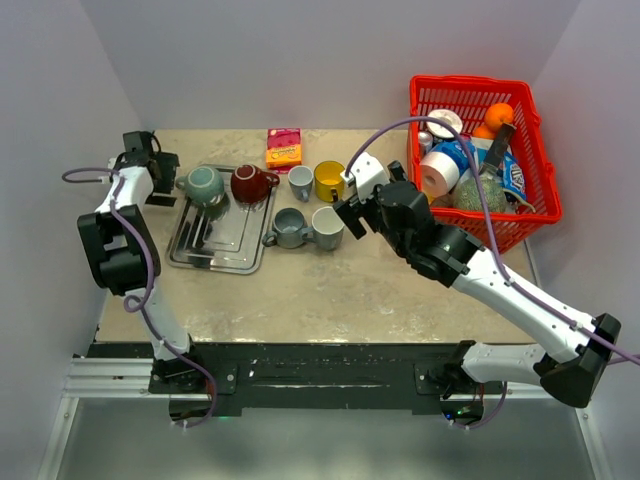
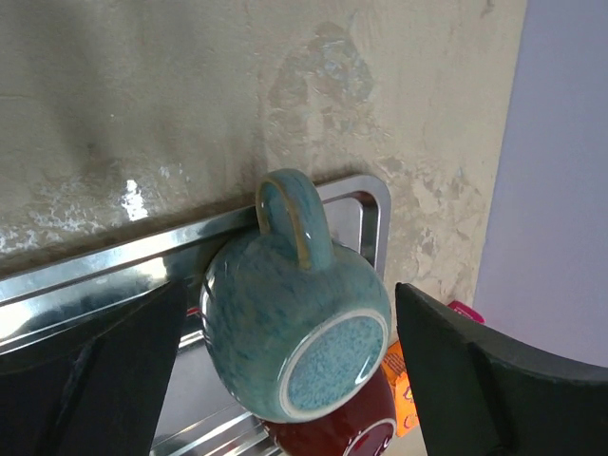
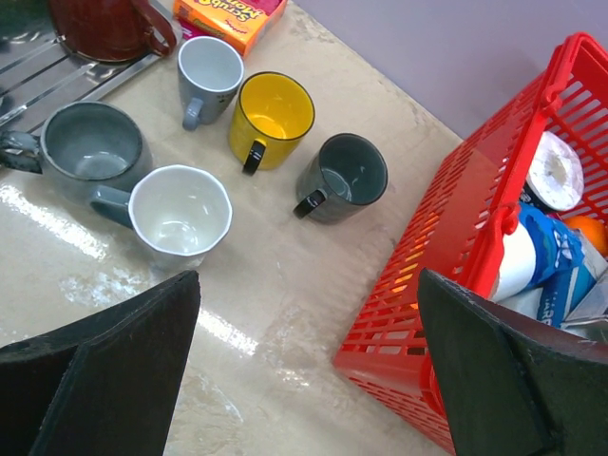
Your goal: Turn the mug right side up
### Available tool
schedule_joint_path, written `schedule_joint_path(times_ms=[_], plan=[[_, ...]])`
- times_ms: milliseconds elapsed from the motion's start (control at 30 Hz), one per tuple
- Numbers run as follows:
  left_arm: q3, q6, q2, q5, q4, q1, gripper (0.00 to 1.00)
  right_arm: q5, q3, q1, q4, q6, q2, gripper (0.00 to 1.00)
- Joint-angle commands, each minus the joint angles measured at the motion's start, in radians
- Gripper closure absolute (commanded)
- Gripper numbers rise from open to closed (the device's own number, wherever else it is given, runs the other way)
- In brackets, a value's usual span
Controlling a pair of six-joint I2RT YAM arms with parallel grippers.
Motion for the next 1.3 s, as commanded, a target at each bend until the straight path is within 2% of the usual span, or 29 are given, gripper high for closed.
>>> schedule_joint_path(times_ms=[0, 333, 400, 433, 533, 667, 900, 1100, 1133, 1167, 1267], plan=[[0.078, -0.118, 0.058, 0.004, -0.034, 0.001, 0.09, 0.068, 0.000, 0.001, 0.026, -0.021, -0.043, 0.01], [0.097, -0.141, 0.129, 0.042, -0.039, 0.001, 0.22, 0.094, 0.009, 0.002, 0.017, -0.037, -0.045, 0.01], [0.097, -0.143, 0.135, 0.048, -0.036, 0.001, 0.27, 0.097, 0.009, 0.002, 0.012, -0.039, -0.046, 0.01], [0.097, -0.141, 0.141, 0.050, -0.022, 0.001, 0.37, 0.096, 0.009, 0.002, 0.009, -0.039, -0.046, 0.01], [0.111, -0.129, 0.153, 0.058, -0.017, 0.001, 0.50, 0.099, 0.006, 0.002, 0.001, -0.037, -0.049, 0.01], [0.128, -0.117, 0.158, 0.059, -0.025, 0.001, 0.54, 0.102, 0.002, 0.002, -0.003, -0.034, -0.054, 0.01], [0.151, -0.106, 0.192, 0.082, -0.034, -0.001, 0.51, 0.103, 0.000, 0.002, -0.014, -0.025, -0.066, 0.01], [0.158, -0.065, 0.206, 0.090, 0.013, 0.002, 0.80, 0.103, 0.002, 0.002, -0.037, -0.005, -0.085, 0.01], [0.163, -0.058, 0.209, 0.091, 0.012, 0.002, 0.92, 0.103, 0.002, 0.002, -0.039, -0.001, -0.089, 0.01], [0.167, -0.046, 0.209, 0.090, 0.012, 0.002, 0.99, 0.100, 0.002, 0.002, -0.039, 0.002, -0.094, 0.01], [0.164, -0.025, 0.197, 0.091, 0.016, 0.002, 1.00, 0.091, 0.002, 0.002, -0.045, 0.012, -0.102, 0.01]])
